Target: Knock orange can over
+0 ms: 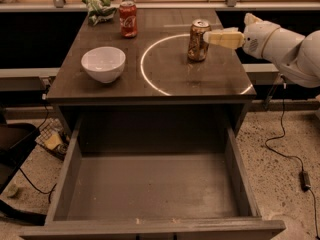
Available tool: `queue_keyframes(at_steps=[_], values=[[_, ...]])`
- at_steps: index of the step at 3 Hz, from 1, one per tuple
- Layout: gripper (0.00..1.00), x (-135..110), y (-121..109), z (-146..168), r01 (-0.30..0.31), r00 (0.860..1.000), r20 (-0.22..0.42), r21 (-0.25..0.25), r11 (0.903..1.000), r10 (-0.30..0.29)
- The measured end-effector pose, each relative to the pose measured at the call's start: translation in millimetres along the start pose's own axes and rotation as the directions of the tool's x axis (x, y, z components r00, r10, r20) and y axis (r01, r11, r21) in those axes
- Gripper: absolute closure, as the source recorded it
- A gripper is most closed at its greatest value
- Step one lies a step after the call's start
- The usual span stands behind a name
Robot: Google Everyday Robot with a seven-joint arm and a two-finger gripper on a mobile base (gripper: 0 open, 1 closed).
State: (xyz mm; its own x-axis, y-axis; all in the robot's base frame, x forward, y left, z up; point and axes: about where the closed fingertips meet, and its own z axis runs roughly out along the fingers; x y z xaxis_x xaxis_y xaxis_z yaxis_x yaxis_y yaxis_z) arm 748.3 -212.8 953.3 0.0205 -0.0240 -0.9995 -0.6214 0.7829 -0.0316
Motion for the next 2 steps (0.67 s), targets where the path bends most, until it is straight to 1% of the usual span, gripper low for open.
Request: queue_keyframes(at_steps=[1, 2], values=[[0.00, 14.3, 6.6, 25.2, 0.019, 0.998, -0.053, -0.023, 0.9996, -0.020], [0.00, 27.6, 15.1, 46.4, 0.021, 0.998, -0.058, -0.057, 0.9981, -0.025]])
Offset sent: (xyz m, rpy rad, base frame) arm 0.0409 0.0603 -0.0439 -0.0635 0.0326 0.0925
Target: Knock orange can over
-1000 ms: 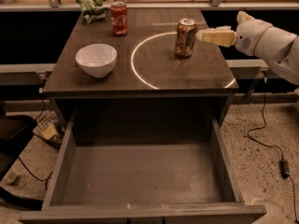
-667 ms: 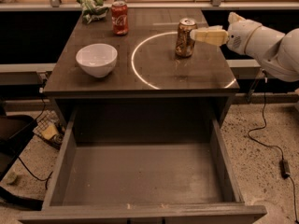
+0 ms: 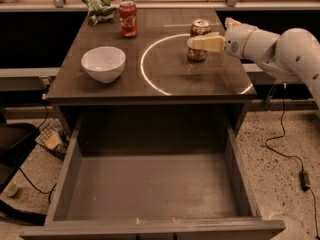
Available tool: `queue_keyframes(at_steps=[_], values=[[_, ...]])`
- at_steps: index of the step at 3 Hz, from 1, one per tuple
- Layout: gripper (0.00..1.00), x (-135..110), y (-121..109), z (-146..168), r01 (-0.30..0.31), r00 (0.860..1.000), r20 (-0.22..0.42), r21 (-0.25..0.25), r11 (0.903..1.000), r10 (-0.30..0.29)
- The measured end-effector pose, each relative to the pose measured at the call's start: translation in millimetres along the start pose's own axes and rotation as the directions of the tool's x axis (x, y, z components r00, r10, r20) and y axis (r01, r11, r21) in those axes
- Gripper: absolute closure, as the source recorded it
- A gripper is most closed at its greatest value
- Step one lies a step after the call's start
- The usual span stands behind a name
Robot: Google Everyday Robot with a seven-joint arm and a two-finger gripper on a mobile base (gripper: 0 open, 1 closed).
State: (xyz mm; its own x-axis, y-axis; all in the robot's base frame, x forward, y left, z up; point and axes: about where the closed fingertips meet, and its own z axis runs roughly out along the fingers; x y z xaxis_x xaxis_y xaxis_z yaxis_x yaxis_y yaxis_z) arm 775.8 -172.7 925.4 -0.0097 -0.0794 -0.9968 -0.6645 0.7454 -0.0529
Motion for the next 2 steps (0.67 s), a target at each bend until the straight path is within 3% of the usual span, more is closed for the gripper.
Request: queue_keyframes(at_steps=[1, 2], values=[[0.02, 16.4, 14.5, 16.6, -0.016, 1.000, -0.005, -0.053, 0.9985, 0.016], [0.24, 24.9, 21.3, 22.6, -0.037, 0.999, 0.004, -0.077, 0.9963, 0.038]])
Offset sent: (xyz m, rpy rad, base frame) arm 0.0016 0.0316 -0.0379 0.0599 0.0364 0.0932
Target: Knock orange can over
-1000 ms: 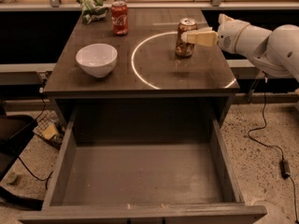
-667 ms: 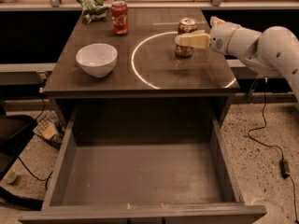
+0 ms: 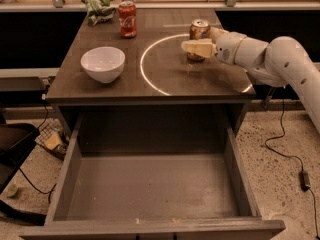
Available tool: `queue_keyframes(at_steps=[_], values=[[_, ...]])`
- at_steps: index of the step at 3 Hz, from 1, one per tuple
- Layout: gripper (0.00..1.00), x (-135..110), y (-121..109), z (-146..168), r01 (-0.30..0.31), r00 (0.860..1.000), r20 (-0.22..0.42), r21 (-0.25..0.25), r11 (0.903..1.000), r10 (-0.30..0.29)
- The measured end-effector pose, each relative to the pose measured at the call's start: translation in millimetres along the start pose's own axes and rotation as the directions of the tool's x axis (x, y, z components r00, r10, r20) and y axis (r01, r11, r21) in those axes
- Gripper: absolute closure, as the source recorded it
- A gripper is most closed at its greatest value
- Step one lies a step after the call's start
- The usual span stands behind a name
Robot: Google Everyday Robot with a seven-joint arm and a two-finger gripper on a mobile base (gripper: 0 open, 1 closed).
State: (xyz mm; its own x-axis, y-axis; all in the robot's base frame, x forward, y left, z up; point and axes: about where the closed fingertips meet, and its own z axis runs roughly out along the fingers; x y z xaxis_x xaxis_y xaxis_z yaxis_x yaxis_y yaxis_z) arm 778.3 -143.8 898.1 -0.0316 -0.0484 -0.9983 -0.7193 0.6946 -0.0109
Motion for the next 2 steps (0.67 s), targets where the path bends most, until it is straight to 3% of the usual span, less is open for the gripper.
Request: queue_keyframes(at_steps=[2], values=[[0.70, -0.2, 4.0, 4.9, 0.000, 1.000, 0.000, -0.008, 1.0000, 0.000]])
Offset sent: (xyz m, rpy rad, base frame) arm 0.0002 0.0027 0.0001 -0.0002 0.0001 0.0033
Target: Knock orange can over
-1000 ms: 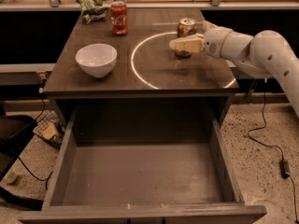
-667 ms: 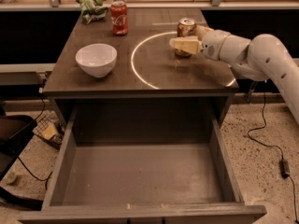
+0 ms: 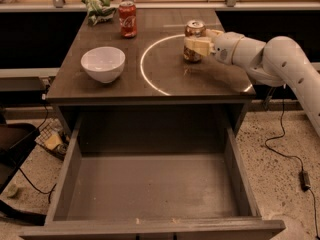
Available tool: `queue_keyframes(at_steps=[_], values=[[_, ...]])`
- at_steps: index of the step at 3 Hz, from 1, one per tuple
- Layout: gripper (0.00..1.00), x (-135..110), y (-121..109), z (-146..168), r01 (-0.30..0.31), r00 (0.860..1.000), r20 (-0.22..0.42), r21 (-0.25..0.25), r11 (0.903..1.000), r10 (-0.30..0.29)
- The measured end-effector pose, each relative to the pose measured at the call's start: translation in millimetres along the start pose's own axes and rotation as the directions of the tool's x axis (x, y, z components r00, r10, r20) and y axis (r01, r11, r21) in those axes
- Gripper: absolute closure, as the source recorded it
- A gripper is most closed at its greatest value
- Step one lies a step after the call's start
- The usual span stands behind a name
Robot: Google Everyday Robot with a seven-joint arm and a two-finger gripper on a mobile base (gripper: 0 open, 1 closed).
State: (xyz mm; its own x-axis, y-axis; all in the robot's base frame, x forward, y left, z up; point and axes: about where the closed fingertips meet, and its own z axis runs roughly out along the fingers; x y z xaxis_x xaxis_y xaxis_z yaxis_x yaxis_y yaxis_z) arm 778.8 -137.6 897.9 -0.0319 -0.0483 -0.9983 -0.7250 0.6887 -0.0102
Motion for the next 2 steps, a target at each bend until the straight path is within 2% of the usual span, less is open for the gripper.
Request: queue_keyframes(at_steps=[1, 2], values=[[0.99, 0.1, 3.1, 3.8, -0.001, 1.000, 0.000, -0.007, 1.0000, 0.001], [1.00, 0.1, 3.7, 4.5, -0.001, 1.000, 0.000, -0.008, 1.0000, 0.001]])
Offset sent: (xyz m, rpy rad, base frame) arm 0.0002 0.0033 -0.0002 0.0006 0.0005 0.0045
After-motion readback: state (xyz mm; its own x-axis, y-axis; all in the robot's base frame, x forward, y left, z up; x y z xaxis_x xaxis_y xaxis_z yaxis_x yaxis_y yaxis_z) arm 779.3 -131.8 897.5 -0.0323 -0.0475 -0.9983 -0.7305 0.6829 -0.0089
